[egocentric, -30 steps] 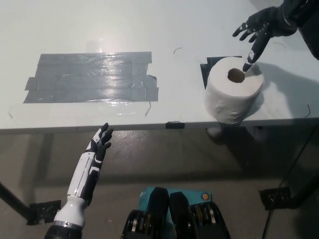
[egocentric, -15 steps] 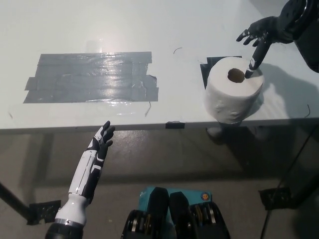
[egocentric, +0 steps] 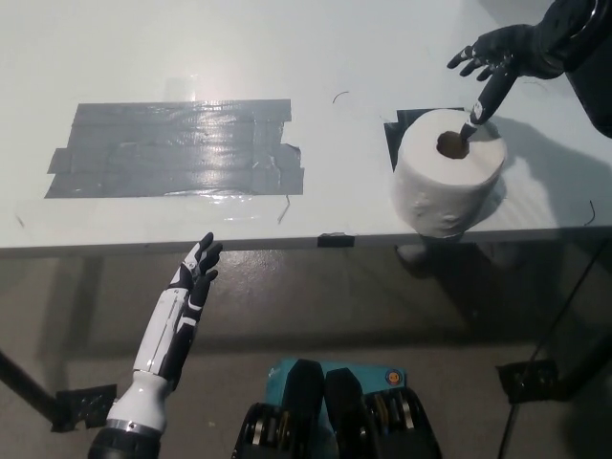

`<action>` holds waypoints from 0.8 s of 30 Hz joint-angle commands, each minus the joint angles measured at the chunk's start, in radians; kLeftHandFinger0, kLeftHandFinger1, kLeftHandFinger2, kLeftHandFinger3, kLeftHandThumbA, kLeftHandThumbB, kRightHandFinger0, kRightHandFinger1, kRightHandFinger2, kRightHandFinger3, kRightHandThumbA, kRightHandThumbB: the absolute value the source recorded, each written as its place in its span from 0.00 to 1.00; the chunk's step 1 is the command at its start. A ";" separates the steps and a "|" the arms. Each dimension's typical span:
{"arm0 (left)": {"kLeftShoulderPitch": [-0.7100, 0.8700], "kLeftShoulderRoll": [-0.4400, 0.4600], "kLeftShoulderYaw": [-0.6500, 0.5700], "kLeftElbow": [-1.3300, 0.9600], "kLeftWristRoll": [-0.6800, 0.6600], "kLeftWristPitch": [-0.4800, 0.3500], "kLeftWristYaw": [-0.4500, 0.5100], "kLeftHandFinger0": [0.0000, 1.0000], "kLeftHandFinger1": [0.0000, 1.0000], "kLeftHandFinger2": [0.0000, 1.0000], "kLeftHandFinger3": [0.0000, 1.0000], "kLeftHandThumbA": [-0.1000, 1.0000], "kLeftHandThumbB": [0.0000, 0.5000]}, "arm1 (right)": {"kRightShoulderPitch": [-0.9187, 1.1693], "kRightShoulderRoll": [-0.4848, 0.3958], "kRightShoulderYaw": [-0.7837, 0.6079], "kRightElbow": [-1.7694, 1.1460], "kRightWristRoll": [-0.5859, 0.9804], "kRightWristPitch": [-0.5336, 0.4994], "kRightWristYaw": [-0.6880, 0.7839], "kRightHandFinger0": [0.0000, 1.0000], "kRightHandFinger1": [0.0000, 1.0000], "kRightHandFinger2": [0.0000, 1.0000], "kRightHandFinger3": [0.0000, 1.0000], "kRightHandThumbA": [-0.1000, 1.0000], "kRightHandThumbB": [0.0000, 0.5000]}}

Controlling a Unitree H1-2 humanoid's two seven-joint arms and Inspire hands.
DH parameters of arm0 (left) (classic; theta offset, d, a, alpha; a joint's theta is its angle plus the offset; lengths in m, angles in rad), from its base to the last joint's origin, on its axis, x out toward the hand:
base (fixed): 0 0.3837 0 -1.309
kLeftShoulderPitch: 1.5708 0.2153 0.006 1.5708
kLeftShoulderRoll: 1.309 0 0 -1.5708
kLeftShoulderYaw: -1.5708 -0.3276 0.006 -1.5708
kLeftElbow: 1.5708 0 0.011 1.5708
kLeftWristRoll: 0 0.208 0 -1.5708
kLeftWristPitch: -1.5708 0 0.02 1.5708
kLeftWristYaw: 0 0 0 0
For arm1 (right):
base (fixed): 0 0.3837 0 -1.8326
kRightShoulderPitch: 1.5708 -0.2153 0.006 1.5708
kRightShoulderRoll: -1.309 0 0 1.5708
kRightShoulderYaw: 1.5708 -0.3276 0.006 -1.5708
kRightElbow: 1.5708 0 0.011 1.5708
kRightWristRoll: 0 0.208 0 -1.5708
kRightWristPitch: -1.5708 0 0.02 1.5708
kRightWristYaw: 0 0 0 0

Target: A toilet paper roll is kept on the black spot on the desk infront of the robot and the robot inserts its right thumb into the hole in the centre to grab the roll. Then it passes the roll to a person.

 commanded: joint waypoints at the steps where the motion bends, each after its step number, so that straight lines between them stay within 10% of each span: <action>1: -0.025 0.005 -0.002 -0.023 0.012 0.007 -0.010 1.00 1.00 1.00 1.00 1.00 0.22 | -0.099 -0.009 -0.033 0.009 0.017 0.000 0.002 1.00 1.00 1.00 1.00 1.00 0.98; 24: -0.035 0.010 -0.002 -0.021 0.006 0.012 -0.012 1.00 1.00 1.00 1.00 1.00 0.19 | -0.045 0.035 -0.023 0.023 -0.013 -0.017 -0.027 1.00 1.00 1.00 1.00 1.00 0.96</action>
